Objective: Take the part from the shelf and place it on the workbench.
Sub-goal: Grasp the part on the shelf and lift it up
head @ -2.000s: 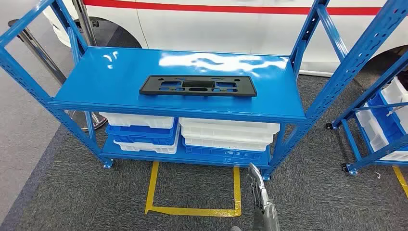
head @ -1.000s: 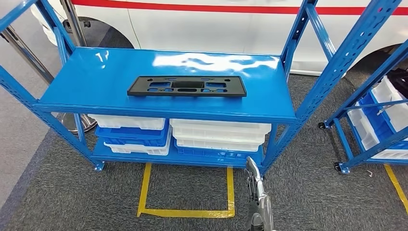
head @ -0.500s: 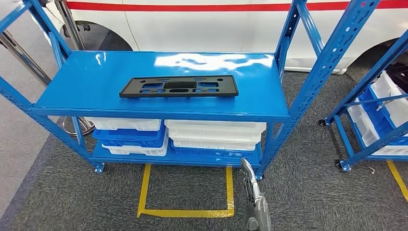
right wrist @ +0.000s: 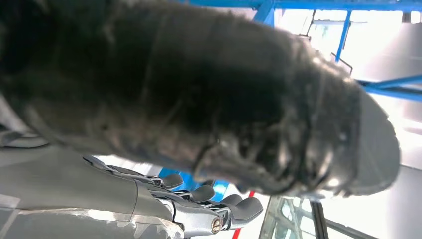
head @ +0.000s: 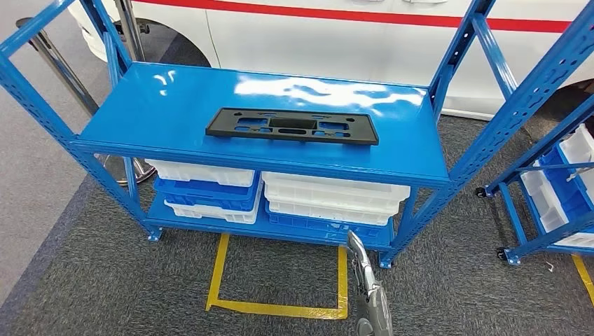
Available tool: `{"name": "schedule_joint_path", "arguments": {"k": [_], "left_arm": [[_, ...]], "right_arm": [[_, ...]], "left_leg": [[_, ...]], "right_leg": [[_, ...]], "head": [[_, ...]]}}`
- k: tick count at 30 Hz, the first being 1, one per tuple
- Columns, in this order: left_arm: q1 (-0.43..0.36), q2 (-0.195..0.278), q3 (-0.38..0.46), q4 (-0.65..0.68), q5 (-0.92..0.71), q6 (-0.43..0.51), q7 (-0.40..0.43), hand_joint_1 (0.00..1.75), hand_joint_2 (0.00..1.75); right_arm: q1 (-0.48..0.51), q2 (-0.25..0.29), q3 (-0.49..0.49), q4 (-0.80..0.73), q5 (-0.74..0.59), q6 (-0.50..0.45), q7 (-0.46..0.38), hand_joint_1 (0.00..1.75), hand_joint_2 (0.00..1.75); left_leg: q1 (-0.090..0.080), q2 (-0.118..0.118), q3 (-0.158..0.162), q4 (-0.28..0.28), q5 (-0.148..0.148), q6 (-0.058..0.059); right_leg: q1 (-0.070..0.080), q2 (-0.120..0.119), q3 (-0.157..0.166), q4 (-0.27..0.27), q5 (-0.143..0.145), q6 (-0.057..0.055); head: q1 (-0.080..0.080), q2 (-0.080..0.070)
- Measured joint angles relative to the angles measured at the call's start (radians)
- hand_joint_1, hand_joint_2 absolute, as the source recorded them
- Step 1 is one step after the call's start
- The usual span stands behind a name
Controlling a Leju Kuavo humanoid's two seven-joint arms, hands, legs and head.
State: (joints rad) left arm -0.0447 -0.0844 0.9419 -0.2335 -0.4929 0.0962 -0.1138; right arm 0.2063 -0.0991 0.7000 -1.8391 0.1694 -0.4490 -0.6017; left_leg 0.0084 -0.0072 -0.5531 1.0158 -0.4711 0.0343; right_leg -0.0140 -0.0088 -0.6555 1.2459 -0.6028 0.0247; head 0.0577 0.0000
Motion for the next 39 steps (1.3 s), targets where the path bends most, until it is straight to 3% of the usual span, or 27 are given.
{"name": "schedule_joint_path", "arguments": {"k": [1, 2, 3, 6, 8, 11, 13, 15, 17, 18, 19, 21, 23, 27, 28, 31, 32, 33, 34, 36, 37, 39], "left_arm": [[0.000, 0.000, 0.001, 0.000, -0.002, 0.000, 0.000, 0.00, 0.00], [0.001, 0.000, 0.001, 0.000, -0.003, -0.001, 0.000, 0.00, 0.00], [0.001, 0.000, 0.002, 0.000, -0.003, -0.001, 0.000, 0.00, 0.00], [0.000, -0.001, 0.003, 0.000, -0.003, -0.002, 0.000, 0.00, 0.00], [0.002, -0.002, 0.003, 0.000, -0.004, -0.002, -0.001, 0.00, 0.00], [0.006, -0.002, 0.004, 0.000, -0.006, -0.001, -0.001, 0.00, 0.00], [0.003, -0.001, 0.005, 0.001, -0.009, -0.001, -0.001, 0.00, 0.00], [-0.001, -0.001, 0.005, 0.001, -0.011, 0.000, -0.001, 0.00, 0.00], [-0.001, 0.000, 0.005, 0.001, -0.014, 0.000, -0.001, 0.00, 0.00], [0.000, 0.000, 0.005, 0.001, -0.015, -0.002, -0.002, 0.00, 0.00], [0.002, 0.001, 0.005, 0.001, -0.016, -0.005, -0.004, 0.00, 0.00], [0.001, 0.003, 0.005, 0.001, -0.018, -0.012, -0.010, 0.00, 0.00], [0.000, 0.004, 0.005, 0.001, -0.021, -0.015, -0.014, 0.00, 0.00], [0.002, 0.006, 0.005, 0.001, -0.029, -0.018, -0.017, 0.00, 0.00], [0.001, 0.006, 0.005, 0.001, -0.031, -0.020, -0.019, 0.00, 0.00], [0.001, 0.007, 0.005, 0.001, -0.038, -0.029, -0.024, 0.00, 0.00], [0.002, 0.007, 0.005, 0.001, -0.038, -0.031, -0.025, 0.00, 0.00], [0.002, 0.007, 0.005, 0.001, -0.039, -0.031, -0.026, 0.00, 0.00], [0.002, 0.008, 0.005, 0.001, -0.040, -0.031, -0.027, 0.00, 0.00], [0.002, 0.008, 0.005, 0.001, -0.044, -0.032, -0.028, 0.00, 0.00], [0.002, 0.008, 0.005, 0.001, -0.045, -0.032, -0.028, 0.00, 0.00], [0.002, 0.007, 0.005, 0.001, -0.047, -0.033, -0.028, 0.00, 0.00]], "right_arm": [[0.000, -0.001, 0.000, 0.000, 0.002, 0.000, 0.000, 0.00, 0.00], [0.001, -0.001, 0.000, 0.000, 0.004, 0.000, 0.000, 0.00, 0.00], [0.001, -0.002, 0.000, 0.000, 0.006, 0.000, 0.000, 0.00, 0.00], [0.001, -0.002, 0.000, 0.000, 0.008, 0.000, 0.000, 0.00, 0.00], [0.001, -0.002, 0.000, 0.000, 0.005, 0.001, 0.000, 0.00, 0.00], [0.001, -0.001, 0.002, 0.000, -0.006, 0.005, 0.000, 0.00, 0.00], [0.001, 0.000, 0.004, 0.000, -0.007, 0.008, 0.000, 0.00, 0.00], [0.001, 0.000, 0.004, 0.000, -0.007, 0.010, 0.002, 0.00, 0.00], [0.002, 0.000, 0.004, 0.000, -0.008, 0.012, 0.005, 0.00, 0.00], [0.002, 0.000, 0.004, 0.000, -0.008, 0.013, 0.007, 0.00, 0.00], [0.001, 0.000, 0.004, 0.000, -0.008, 0.013, 0.009, 0.00, 0.00], [0.001, 0.001, 0.004, 0.000, -0.008, 0.013, 0.013, 0.00, 0.00], [0.000, 0.000, 0.004, 0.000, -0.008, 0.013, 0.016, 0.00, 0.00], [-0.001, 0.000, 0.004, 0.000, -0.008, 0.013, 0.018, 0.00, 0.00], [-0.001, 0.000, 0.004, 0.000, -0.008, 0.013, 0.018, 0.00, 0.00], [-0.001, -0.001, 0.004, 0.000, -0.008, 0.013, 0.018, 0.00, 0.00], [-0.001, -0.001, 0.004, 0.000, -0.008, 0.013, 0.018, 0.00, 0.00], [-0.001, -0.001, 0.004, 0.000, -0.008, 0.013, 0.018, 0.00, 0.00], [-0.001, -0.001, 0.004, 0.000, -0.008, 0.013, 0.018, 0.00, 0.00], [-0.002, -0.001, 0.004, 0.000, -0.008, 0.013, 0.018, 0.00, 0.00], [-0.002, -0.001, 0.004, 0.000, -0.007, 0.013, 0.018, 0.00, 0.00], [-0.003, -0.001, 0.005, 0.000, -0.006, 0.013, 0.018, 0.00, 0.00]], "left_leg": [[-0.002, -0.007, -0.001, 0.000, 0.000, 0.001], [-0.005, -0.016, -0.001, 0.001, 0.001, 0.001], [-0.007, -0.026, 0.000, 0.001, 0.001, 0.002], [-0.012, -0.050, 0.003, 0.002, 0.000, 0.001], [-0.010, -0.057, -0.001, 0.004, 0.001, -0.005], [-0.009, -0.056, -0.004, 0.005, -0.003, -0.022], [-0.008, -0.033, -0.028, 0.059, -0.042, -0.033], [-0.001, -0.013, -0.084, 0.183, -0.107, -0.045], [0.005, -0.008, -0.125, 0.269, -0.130, -0.054], [0.007, -0.005, -0.119, 0.257, -0.112, -0.058], [0.010, -0.003, -0.095, 0.209, -0.080, -0.061], [0.012, 0.002, -0.028, 0.071, -0.022, -0.061], [0.008, 0.003, 0.003, 0.006, -0.008, -0.050], [0.007, 0.001, 0.004, -0.003, -0.001, -0.019], [0.008, 0.002, 0.004, -0.006, 0.002, -0.012], [0.006, 0.002, 0.001, -0.006, 0.004, -0.003], [0.005, 0.002, 0.001, -0.005, 0.003, -0.003], [0.004, 0.001, 0.001, -0.004, 0.003, -0.003], [0.003, 0.000, 0.001, -0.003, 0.002, -0.003], [0.001, -0.002, 0.003, 0.000, 0.000, -0.007], [-0.001, -0.003, 0.003, 0.002, -0.001, -0.011], [-0.003, -0.003, 0.001, 0.002, -0.002, -0.021]], "right_leg": [[0.001, 0.002, -0.024, 0.050, -0.015, -0.001], [0.001, 0.004, -0.034, 0.068, -0.010, -0.004], [0.003, 0.007, -0.023, 0.045, 0.014, -0.009], [0.011, 0.032, 0.066, -0.146, 0.107, -0.034], [0.017, 0.041, 0.092, -0.208, 0.121, -0.042], [0.013, 0.035, 0.097, -0.224, 0.128, -0.046], [0.006, 0.026, 0.103, -0.237, 0.135, -0.052], [0.005, 0.015, 0.103, -0.239, 0.136, -0.055], [0.005, 0.008, 0.102, -0.238, 0.135, -0.055], [0.004, 0.006, 0.102, -0.236, 0.134, -0.054], [0.003, 0.004, 0.102, -0.234, 0.133, -0.051], [0.002, 0.002, 0.101, -0.225, 0.127, -0.042], [0.006, 0.001, 0.098, -0.218, 0.123, -0.032], [0.003, 0.003, 0.090, -0.200, 0.110, -0.012], [0.002, 0.004, 0.076, -0.165, 0.086, -0.009], [0.001, 0.006, -0.010, 0.019, -0.004, -0.002], [0.001, 0.006, -0.028, 0.057, -0.012, -0.002], [0.001, 0.006, -0.029, 0.058, 0.000, -0.003], [0.001, 0.006, -0.011, 0.019, 0.030, -0.007], [0.004, 0.008, 0.055, -0.117, 0.095, -0.017], [0.007, 0.008, 0.081, -0.172, 0.113, -0.022], [0.013, 0.009, 0.095, -0.211, 0.118, -0.026]], "head": [[0.000, 0.000], [0.000, 0.000], [0.000, 0.000], [0.000, 0.000], [0.000, 0.000], [0.000, 0.000], [-0.003, 0.000], [-0.006, 0.000], [-0.006, 0.000], [-0.006, 0.000], [-0.006, 0.000], [-0.006, 0.000], [-0.005, 0.000], [-0.005, 0.000], [-0.004, 0.000], [-0.004, 0.000], [-0.004, 0.000], [-0.004, 0.000], [-0.004, 0.000], [-0.004, 0.000], [-0.004, 0.000], [-0.005, 0.000]]}}
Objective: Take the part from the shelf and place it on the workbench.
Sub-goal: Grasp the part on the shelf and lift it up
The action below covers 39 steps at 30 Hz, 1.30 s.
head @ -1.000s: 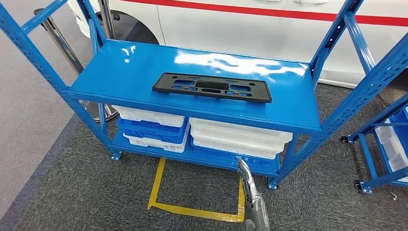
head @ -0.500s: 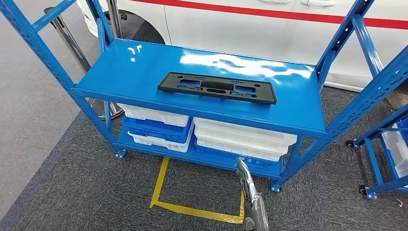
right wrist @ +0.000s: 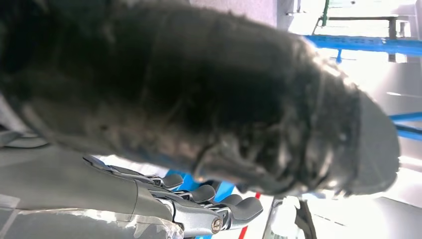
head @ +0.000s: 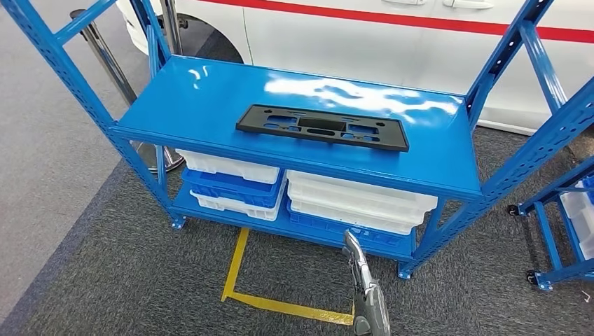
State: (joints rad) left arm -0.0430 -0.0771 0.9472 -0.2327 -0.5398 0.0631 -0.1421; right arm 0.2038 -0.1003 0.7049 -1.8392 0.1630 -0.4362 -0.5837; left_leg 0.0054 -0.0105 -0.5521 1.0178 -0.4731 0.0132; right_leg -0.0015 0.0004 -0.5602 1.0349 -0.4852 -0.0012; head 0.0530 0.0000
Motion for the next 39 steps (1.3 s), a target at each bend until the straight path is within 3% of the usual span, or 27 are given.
{"name": "schedule_joint_path", "arguments": {"k": [2, 4, 7, 8, 9, 10, 12, 14, 17, 19, 22, 23, 24, 25, 27, 29, 33, 35, 38, 39], "left_arm": [[0.000, 0.000, 0.000, 0.000, -0.002, 0.000, 0.000, 0.00, 0.00], [0.000, 0.001, 0.000, 0.000, -0.006, -0.001, 0.000, 0.00, 0.00], [0.000, 0.001, 0.000, 0.000, -0.009, -0.001, 0.000, 0.00, 0.00], [0.001, 0.001, 0.000, 0.000, -0.009, -0.001, 0.000, 0.00, 0.00], [0.002, 0.002, 0.000, 0.000, -0.009, -0.001, 0.000, 0.00, 0.00], [0.003, 0.002, 0.000, 0.000, -0.009, -0.001, 0.000, 0.00, 0.00], [0.002, 0.002, 0.000, 0.000, -0.009, -0.002, -0.002, 0.00, 0.00], [0.000, 0.002, 0.000, 0.000, -0.009, -0.002, -0.004, 0.00, 0.00], [0.001, 0.002, 0.000, 0.000, -0.009, -0.003, -0.005, 0.00, 0.00], [0.001, 0.002, 0.000, 0.000, -0.009, -0.004, -0.005, 0.00, 0.00], [0.000, 0.002, 0.000, 0.000, -0.009, -0.006, -0.007, 0.00, 0.00], [0.000, 0.002, 0.001, 0.000, -0.009, -0.006, -0.007, 0.00, 0.00], [0.001, 0.002, 0.001, 0.000, -0.009, -0.007, -0.007, 0.00, 0.00], [0.001, 0.002, 0.002, 0.000, -0.009, -0.008, -0.007, 0.00, 0.00], [0.001, 0.002, 0.003, 0.000, -0.010, -0.011, -0.007, 0.00, 0.00], [0.000, 0.001, 0.004, 0.000, -0.011, -0.014, -0.007, 0.00, 0.00], [-0.001, 0.000, 0.008, 0.000, -0.013, -0.015, -0.007, 0.00, 0.00], [-0.002, 0.000, 0.008, 0.000, -0.013, -0.016, -0.008, 0.00, 0.00], [-0.001, 0.001, 0.008, 0.000, -0.017, -0.016, -0.009, 0.00, 0.00], [0.001, 0.002, 0.009, 0.000, -0.018, -0.016, -0.009, 0.00, 0.00]], "right_arm": [[0.000, 0.000, 0.000, 0.000, 0.002, 0.000, 0.000, 0.00, 0.00], [0.000, 0.000, 0.001, 0.000, 0.005, 0.000, 0.000, 0.00, 0.00], [0.000, 0.000, 0.002, 0.000, 0.008, 0.000, 0.001, 0.00, 0.00], [0.000, 0.000, 0.002, 0.000, 0.008, 0.000, 0.001, 0.00, 0.00], [0.000, 0.000, 0.002, 0.000, 0.008, 0.000, 0.001, 0.00, 0.00], [0.000, 0.000, 0.002, 0.000, 0.008, 0.000, 0.002, 0.00, 0.00], [-0.001, 0.000, 0.002, 0.000, 0.010, 0.000, 0.002, 0.00, 0.00], [-0.001, 0.000, 0.002, 0.000, 0.012, 0.000, 0.004, 0.00, 0.00], [-0.002, 0.000, 0.002, 0.000, 0.013, 0.000, 0.006, 0.00, 0.00], [-0.003, -0.001, 0.002, 0.000, 0.014, 0.000, 0.006, 0.00, 0.00], [-0.003, -0.001, 0.002, 0.000, 0.015, 0.000, 0.006, 0.00, 0.00], [-0.003, -0.002, 0.002, 0.000, 0.015, 0.000, 0.007, 0.00, 0.00], [-0.003, -0.002, 0.002, 0.000, 0.015, 0.000, 0.007, 0.00, 0.00], [-0.003, -0.002, 0.002, 0.000, 0.016, 0.000, 0.008, 0.00, 0.00], [-0.003, -0.002, 0.002, 0.000, 0.016, 0.000, 0.010, 0.00, 0.00], [-0.004, -0.002, 0.003, 0.000, 0.017, 0.000, 0.011, 0.00, 0.00], [-0.005, -0.002, 0.004, 0.000, 0.018, 0.000, 0.012, 0.00, 0.00], [-0.005, -0.002, 0.006, 0.000, 0.019, 0.000, 0.012, 0.00, 0.00], [-0.007, -0.002, 0.007, 0.000, 0.019, 0.000, 0.012, 0.00, 0.00], [-0.006, -0.002, 0.007, 0.000, 0.019, 0.000, 0.012, 0.00, 0.00]], "left_leg": [[0.000, 0.000, 0.001, -0.003, 0.000, -0.011], [0.002, 0.002, -0.012, 0.031, -0.028, -0.022], [0.005, 0.004, -0.094, 0.212, -0.121, -0.033], [0.005, 0.004, -0.117, 0.262, -0.134, -0.035], [0.006, 0.004, -0.125, 0.276, -0.128, -0.036], [0.007, 0.005, -0.112, 0.250, -0.102, -0.037], [0.008, 0.006, -0.050, 0.118, -0.034, -0.034], [0.006, 0.006, -0.005, 0.020, -0.006, -0.025], [0.003, 0.005, 0.001, 0.000, -0.003, -0.005], [0.005, 0.006, 0.004, -0.008, 0.002, 0.009], [0.005, 0.007, 0.005, -0.011, 0.003, 0.022], [0.004, 0.007, 0.006, -0.011, 0.001, 0.023], [0.004, 0.006, 0.007, -0.011, 0.000, 0.023], [0.003, 0.005, 0.009, -0.010, -0.002, 0.022], [0.004, 0.003, 0.017, -0.010, -0.007, 0.018], [0.001, 0.002, 0.021, -0.009, -0.014, 0.009], [0.000, 0.003, 0.025, -0.008, -0.025, -0.014], [0.001, 0.004, 0.006, 0.041, -0.054, -0.023], [0.004, 0.005, -0.099, 0.234, -0.132, -0.032], [0.004, 0.005, -0.129, 0.278, -0.136, -0.033]], "right_leg": [[-0.002, -0.001, 0.000, -0.006, 0.005, -0.007], [-0.008, -0.003, 0.003, -0.015, 0.011, -0.018], [-0.008, -0.007, 0.001, -0.016, 0.013, -0.025], [-0.008, -0.008, 0.000, -0.015, 0.012, -0.026], [-0.008, -0.008, 0.000, -0.013, 0.011, -0.026], [-0.008, -0.008, 0.001, -0.012, 0.010, -0.026], [-0.007, -0.008, 0.004, -0.009, 0.006, -0.021], [-0.004, -0.007, 0.004, -0.005, 0.003, -0.013], [-0.003, -0.006, 0.001, -0.004, 0.003, 0.003], [-0.004, -0.004, -0.010, 0.025, -0.018, 0.014], [-0.007, -0.002, -0.093, 0.193, -0.102, 0.024], [-0.008, -0.002, -0.122, 0.247, -0.118, 0.026], [-0.009, -0.002, -0.137, 0.271, -0.115, 0.026], [-0.009, -0.002, -0.133, 0.255, -0.092, 0.025], [-0.008, -0.002, -0.079, 0.134, -0.019, 0.016], [-0.003, -0.002, -0.028, 0.025, 0.018, 0.006], [-0.002, 0.001, -0.010, -0.010, 0.014, -0.012], [-0.007, -0.001, 0.002, -0.020, 0.013, -0.023], [-0.005, -0.005, 0.014, -0.022, 0.002, -0.033], [-0.004, -0.005, 0.020, -0.022, -0.003, -0.033]], "head": [[0.000, 0.000], [-0.001, 0.000], [-0.001, 0.000], [-0.001, 0.000], [-0.001, 0.000], [-0.001, 0.000], [-0.001, 0.000], [-0.001, 0.000], [0.000, 0.000], [0.000, 0.000], [0.000, 0.000], [0.000, 0.000], [0.000, 0.000], [0.000, 0.000], [0.000, 0.000], [0.000, 0.000], [0.000, 0.000], [0.000, 0.000], [-0.001, 0.000], [-0.001, 0.000]]}}
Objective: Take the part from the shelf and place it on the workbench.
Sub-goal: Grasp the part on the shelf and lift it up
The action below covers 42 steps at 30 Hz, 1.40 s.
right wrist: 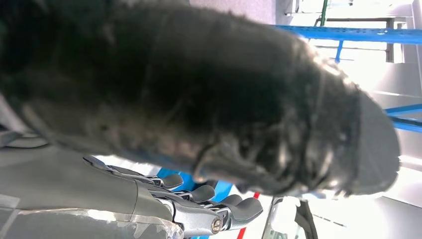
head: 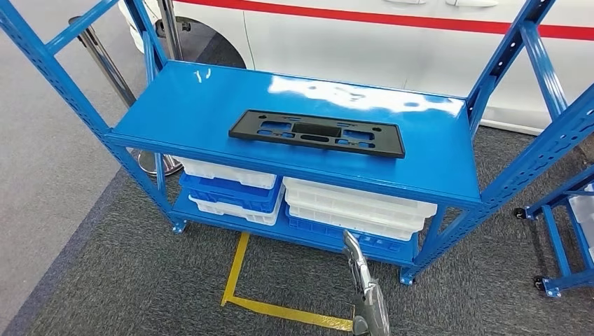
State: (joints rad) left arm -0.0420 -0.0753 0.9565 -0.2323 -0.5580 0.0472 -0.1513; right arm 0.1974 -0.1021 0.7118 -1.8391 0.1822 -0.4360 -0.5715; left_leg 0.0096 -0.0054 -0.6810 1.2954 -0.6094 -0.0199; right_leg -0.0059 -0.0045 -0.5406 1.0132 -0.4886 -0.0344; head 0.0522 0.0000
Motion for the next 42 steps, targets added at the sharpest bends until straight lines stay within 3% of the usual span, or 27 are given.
{"name": "schedule_joint_path", "arguments": {"k": [1, 3, 18, 21, 22, 24, 25, 26, 28, 30, 32, 34, 35, 36, 37, 39, 40, 42], "left_arm": [[0.001, 0.000, 0.001, 0.000, -0.001, 0.000, 0.000, 0.00, 0.00], [0.003, 0.000, 0.002, 0.000, -0.001, 0.000, 0.000, 0.00, 0.00], [0.003, 0.000, 0.002, 0.000, -0.001, 0.000, -0.001, 0.00, 0.00], [0.002, 0.001, 0.008, 0.000, -0.002, 0.000, -0.003, 0.00, 0.00], [0.001, 0.002, 0.012, 0.000, -0.004, 0.000, -0.004, 0.00, 0.00], [0.000, 0.003, 0.016, 0.001, -0.009, -0.001, -0.007, 0.00, 0.00], [0.000, 0.003, 0.018, 0.002, -0.011, -0.002, -0.007, 0.00, 0.00], [0.001, 0.004, 0.018, 0.002, -0.012, -0.003, -0.008, 0.00, 0.00], [0.000, 0.005, 0.019, 0.002, -0.015, -0.003, -0.009, 0.00, 0.00], [-0.003, 0.005, 0.020, 0.002, -0.019, -0.003, -0.009, 0.00, 0.00], [-0.004, 0.006, 0.023, 0.003, -0.024, -0.003, -0.010, 0.00, 0.00], [-0.001, 0.007, 0.028, 0.003, -0.029, -0.003, -0.010, 0.00, 0.00], [0.001, 0.008, 0.031, 0.003, -0.031, -0.003, -0.010, 0.00, 0.00], [0.002, 0.008, 0.034, 0.003, -0.032, -0.003, -0.010, 0.00, 0.00], [0.003, 0.008, 0.036, 0.003, -0.033, -0.003, -0.010, 0.00, 0.00], [0.004, 0.009, 0.039, 0.003, -0.033, -0.003, -0.010, 0.00, 0.00], [0.004, 0.010, 0.040, 0.003, -0.033, -0.003, -0.010, 0.00, 0.00], [0.002, 0.010, 0.041, 0.003, -0.033, -0.003, -0.010, 0.00, 0.00]], "right_arm": [[0.000, 0.000, 0.000, 0.000, 0.000, 0.000, 0.000, 0.00, 0.00], [0.000, 0.000, 0.000, 0.000, 0.000, 0.000, 0.000, 0.00, 0.00], [0.000, 0.000, 0.000, 0.000, 0.000, 0.000, 0.000, 0.00, 0.00], [0.000, 0.000, 0.000, 0.000, 0.000, 0.000, 0.000, 0.00, 0.00], [-0.001, -0.001, 0.000, 0.000, 0.000, 0.000, 0.000, 0.00, 0.00], [-0.001, -0.004, 0.001, 0.000, 0.000, 0.000, 0.002, 0.00, 0.00], [0.000, -0.005, 0.002, -0.001, 0.000, 0.000, 0.003, 0.00, 0.00], [0.001, -0.006, 0.002, -0.001, 0.000, 0.000, 0.004, 0.00, 0.00], [0.002, -0.006, 0.003, -0.002, 0.000, 0.000, 0.004, 0.00, 0.00], [0.001, -0.006, 0.005, -0.003, 0.001, 0.000, 0.004, 0.00, 0.00], [-0.001, -0.006, 0.006, -0.003, 0.001, 0.000, 0.005, 0.00, 0.00], [-0.001, -0.006, 0.006, -0.003, 0.001, 0.000, 0.006, 0.00, 0.00], [-0.001, -0.006, 0.006, -0.003, 0.001, 0.000, 0.006, 0.00, 0.00], [-0.001, -0.006, 0.006, -0.003, 0.001, 0.001, 0.006, 0.00, 0.00], [-0.001, -0.006, 0.006, -0.003, 0.001, 0.001, 0.006, 0.00, 0.00], [-0.003, -0.006, 0.007, -0.002, 0.000, 0.002, 0.008, 0.00, 0.00], [-0.003, -0.006, 0.007, -0.002, 0.000, 0.003, 0.008, 0.00, 0.00], [-0.005, -0.007, 0.008, -0.002, -0.001, 0.003, 0.009, 0.00, 0.00]], "left_leg": [[0.000, 0.000, -0.017, 0.021, 0.006, -0.001], [0.001, 0.000, -0.022, 0.015, 0.028, -0.001], [0.001, 0.000, -0.020, 0.008, 0.034, -0.001], [-0.001, 0.002, 0.059, -0.183, 0.136, 0.013], [-0.002, 0.002, 0.101, -0.254, 0.156, 0.029], [-0.005, -0.004, 0.173, -0.282, 0.096, 0.043], [-0.005, -0.007, 0.208, -0.286, 0.071, 0.044], [-0.006, -0.008, 0.233, -0.286, 0.053, 0.035], [-0.006, -0.005, 0.243, -0.273, 0.047, 0.024], [-0.004, -0.003, 0.210, -0.204, 0.025, 0.016], [-0.001, -0.002, 0.131, -0.086, -0.020, 0.008], [0.000, -0.001, 0.064, -0.026, -0.048, 0.003], [0.000, -0.001, 0.050, -0.041, -0.034, 0.003], [0.000, -0.001, 0.050, -0.083, 0.004, 0.005], [0.000, -0.001, 0.055, -0.143, 0.064, 0.010], [-0.005, 0.000, 0.062, -0.224, 0.144, 0.020], [-0.008, 0.000, 0.062, -0.239, 0.162, 0.026], [-0.009, -0.001, 0.066, -0.242, 0.162, 0.038]], "right_leg": [[0.000, 0.001, 0.005, 0.000, -0.004, 0.000], [0.000, 0.001, 0.011, 0.000, -0.009, 0.001], [0.000, 0.002, 0.012, 0.000, -0.010, 0.001], [0.001, 0.003, 0.035, 0.001, -0.032, 0.012], [0.001, 0.004, 0.005, 0.069, -0.064, 0.024], [0.009, 0.006, -0.071, 0.091, -0.024, 0.029], [0.012, 0.007, -0.106, 0.099, 0.001, 0.026], [0.015, 0.008, -0.102, 0.040, 0.047, 0.015], [0.010, 0.009, -0.080, 0.028, 0.048, 0.005], [0.007, 0.007, -0.054, 0.018, 0.038, -0.005], [0.008, 0.005, -0.038, 0.015, 0.024, -0.011], [0.009, 0.008, -0.017, 0.016, 0.006, -0.012], [0.009, 0.009, -0.003, 0.016, -0.003, -0.011], [0.009, 0.010, 0.012, 0.017, -0.014, -0.009], [0.010, 0.011, 0.026, 0.018, -0.025, -0.007], [0.012, 0.013, 0.043, 0.023, -0.046, 0.001], [0.013, 0.014, 0.045, 0.025, -0.055, 0.006], [0.015, 0.017, 0.049, 0.025, -0.066, 0.017]], "head": [[0.000, 0.000], [0.000, 0.000], [0.000, 0.000], [0.000, 0.000], [0.001, 0.000], [0.001, 0.000], [0.002, 0.000], [0.002, 0.000], [0.002, 0.000], [0.001, 0.000], [0.000, 0.000], [0.000, 0.000], [0.000, 0.000], [0.000, 0.000], [0.000, 0.000], [0.000, 0.000], [0.000, 0.000], [-0.002, 0.000]]}}
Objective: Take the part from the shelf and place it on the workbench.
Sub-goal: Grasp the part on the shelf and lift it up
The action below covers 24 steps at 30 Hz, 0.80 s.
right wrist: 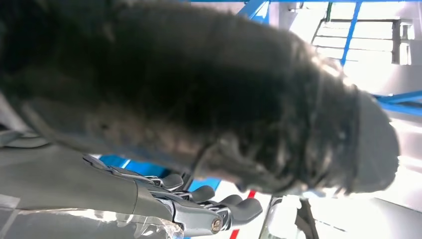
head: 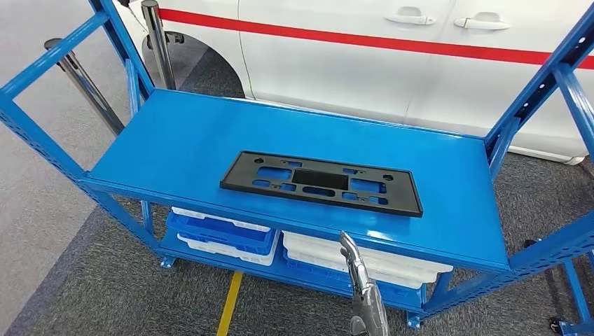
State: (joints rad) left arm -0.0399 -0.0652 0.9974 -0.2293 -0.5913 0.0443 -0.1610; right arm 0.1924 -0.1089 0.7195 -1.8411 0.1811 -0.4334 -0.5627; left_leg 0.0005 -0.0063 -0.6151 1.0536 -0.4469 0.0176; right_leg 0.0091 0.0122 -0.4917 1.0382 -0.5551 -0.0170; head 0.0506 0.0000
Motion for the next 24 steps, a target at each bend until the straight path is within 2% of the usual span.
{"name": "schedule_joint_path", "arguments": {"k": [2, 3, 5, 6, 7, 8, 9, 10, 11, 12, 14, 16, 17, 19, 21, 22, 23, 24], "left_arm": [[-0.002, 0.000, 0.000, 0.000, 0.000, 0.000, 0.000, 0.00, 0.00], [-0.004, 0.000, 0.000, 0.000, 0.000, 0.000, 0.000, 0.00, 0.00], [-0.005, 0.000, 0.000, 0.000, 0.000, 0.000, 0.000, 0.00, 0.00], [-0.006, 0.000, 0.000, 0.000, 0.000, 0.000, 0.000, 0.00, 0.00], [-0.006, 0.000, 0.000, 0.000, 0.000, 0.000, 0.000, 0.00, 0.00], [-0.005, 0.000, 0.001, 0.000, 0.000, -0.001, 0.000, 0.00, 0.00], [-0.005, 0.000, 0.001, 0.000, 0.000, -0.001, 0.000, 0.00, 0.00], [-0.005, 0.000, 0.002, 0.000, 0.000, -0.003, 0.000, 0.00, 0.00], [-0.005, 0.000, 0.002, 0.000, 0.000, -0.005, 0.000, 0.00, 0.00], [-0.006, 0.000, 0.003, 0.000, 0.000, -0.007, 0.000, 0.00, 0.00], [-0.007, 0.001, 0.006, 0.000, 0.000, -0.011, 0.001, 0.00, 0.00], [-0.009, 0.002, 0.009, 0.000, -0.001, -0.013, 0.002, 0.00, 0.00], [-0.009, 0.003, 0.010, 0.000, -0.002, -0.014, 0.002, 0.00, 0.00], [-0.011, 0.004, 0.014, 0.000, -0.003, -0.014, 0.003, 0.00, 0.00], [-0.011, 0.005, 0.020, 0.000, -0.007, -0.014, 0.004, 0.00, 0.00], [-0.010, 0.006, 0.022, 0.000, -0.009, -0.015, 0.005, 0.00, 0.00], [-0.009, 0.006, 0.023, 0.000, -0.012, -0.016, 0.008, 0.00, 0.00], [-0.009, 0.007, 0.024, 0.000, -0.015, -0.017, 0.010, 0.00, 0.00]], "right_arm": [[-0.001, 0.000, 0.000, -0.001, 0.000, 0.000, -0.001, 0.00, 0.00], [-0.001, 0.000, 0.000, -0.001, 0.000, 0.000, -0.001, 0.00, 0.00], [-0.001, -0.001, 0.000, -0.001, 0.000, 0.000, -0.001, 0.00, 0.87], [-0.001, -0.001, 0.000, -0.001, 0.000, 0.000, -0.001, 0.00, 1.31], [-0.001, -0.001, 0.000, 0.000, 0.000, 0.000, -0.001, 0.00, 1.75], [-0.001, -0.001, 0.000, 0.000, 0.000, 0.001, -0.001, 0.00, 1.75], [-0.001, -0.001, 0.000, 0.000, 0.000, 0.001, -0.001, 0.00, 1.75], [-0.001, -0.001, 0.000, 0.000, -0.001, 0.002, 0.000, 0.00, 1.75], [-0.002, -0.001, 0.000, 0.000, -0.001, 0.003, 0.001, 0.00, 1.75], [-0.004, -0.001, 0.001, 0.001, 0.000, 0.004, 0.004, 0.00, 1.75], [-0.008, 0.001, 0.002, 0.004, 0.009, 0.004, 0.023, 0.00, 1.75], [-0.016, 0.002, 0.002, 0.011, 0.036, -0.003, 0.057, 0.00, 1.75], [-0.021, 0.002, 0.002, 0.016, 0.054, -0.009, 0.074, 0.00, 1.75], [-0.032, 0.002, 0.002, 0.030, 0.081, -0.018, 0.094, 0.00, 1.75], [-0.041, 0.003, 0.001, 0.049, 0.116, -0.028, 0.115, 0.00, 1.75], [-0.045, 0.003, 0.001, 0.058, 0.145, -0.038, 0.131, 0.00, 1.75], [-0.051, 0.003, 0.000, 0.068, 0.187, -0.054, 0.152, 0.00, 1.75], [-0.058, 0.004, -0.002, 0.078, 0.238, -0.074, 0.176, 0.00, 1.75]], "left_leg": [[0.005, 0.000, 0.010, -0.013, 0.003, 0.009], [0.008, 0.001, 0.014, -0.020, 0.003, 0.014], [0.008, 0.001, 0.019, -0.022, -0.002, 0.021], [0.008, 0.001, 0.021, -0.022, -0.006, 0.022], [0.009, 0.001, 0.025, -0.022, -0.010, 0.022], [0.009, 0.000, 0.030, -0.022, -0.014, 0.021], [0.009, 0.000, 0.038, -0.021, -0.019, 0.020], [0.010, -0.001, 0.046, -0.021, -0.025, 0.017], [0.009, -0.002, 0.053, -0.021, -0.030, 0.012], [0.008, -0.003, 0.056, -0.020, -0.034, 0.007], [0.007, -0.004, 0.057, -0.021, -0.036, -0.005], [0.009, -0.003, 0.058, -0.022, -0.038, -0.017], [0.010, -0.002, 0.054, -0.010, -0.049, -0.022], [0.012, 0.000, 0.018, 0.070, -0.097, -0.031], [0.012, 0.000, -0.042, 0.194, -0.152, -0.036], [0.012, 0.000, -0.063, 0.234, -0.160, -0.038], [0.012, 0.000, -0.067, 0.239, -0.149, -0.039], [0.012, 0.000, -0.051, 0.204, -0.120, -0.038]], "right_leg": [[-0.001, -0.002, -0.004, 0.018, -0.019, 0.010], [-0.002, -0.003, -0.021, 0.054, -0.040, 0.015], [-0.008, -0.005, -0.090, 0.173, -0.091, 0.023], [-0.012, -0.005, -0.127, 0.228, -0.105, 0.026], [-0.015, -0.006, -0.152, 0.257, -0.100, 0.029], [-0.018, -0.006, -0.160, 0.250, -0.074, 0.031], [-0.021, -0.007, -0.151, 0.208, -0.033, 0.032], [-0.023, -0.007, -0.130, 0.144, 0.013, 0.032], [-0.022, -0.007, -0.108, 0.086, 0.045, 0.030], [-0.020, -0.007, -0.091, 0.043, 0.063, 0.027], [-0.014, -0.004, -0.081, 0.016, 0.063, 0.019], [-0.016, -0.002, -0.079, 0.007, 0.066, 0.007], [-0.018, -0.003, -0.076, 0.001, 0.069, 0.000], [-0.020, -0.007, -0.071, -0.009, 0.073, -0.011], [-0.019, -0.011, -0.070, -0.010, 0.072, -0.015], [-0.018, -0.012, -0.070, -0.009, 0.072, -0.015], [-0.017, -0.012, -0.069, -0.009, 0.072, -0.015], [-0.017, -0.012, -0.068, -0.009, 0.071, -0.015]], "head": [[0.001, 0.000], [0.001, 0.000], [0.002, 0.000], [0.001, 0.000], [0.001, 0.000], [0.001, 0.000], [0.001, 0.000], [0.002, 0.000], [0.002, 0.000], [0.001, 0.000], [0.001, 0.000], [0.001, 0.000], [0.001, 0.000], [0.001, 0.000], [0.000, 0.000], [0.001, 0.000], [0.001, 0.000], [0.000, 0.000]]}}
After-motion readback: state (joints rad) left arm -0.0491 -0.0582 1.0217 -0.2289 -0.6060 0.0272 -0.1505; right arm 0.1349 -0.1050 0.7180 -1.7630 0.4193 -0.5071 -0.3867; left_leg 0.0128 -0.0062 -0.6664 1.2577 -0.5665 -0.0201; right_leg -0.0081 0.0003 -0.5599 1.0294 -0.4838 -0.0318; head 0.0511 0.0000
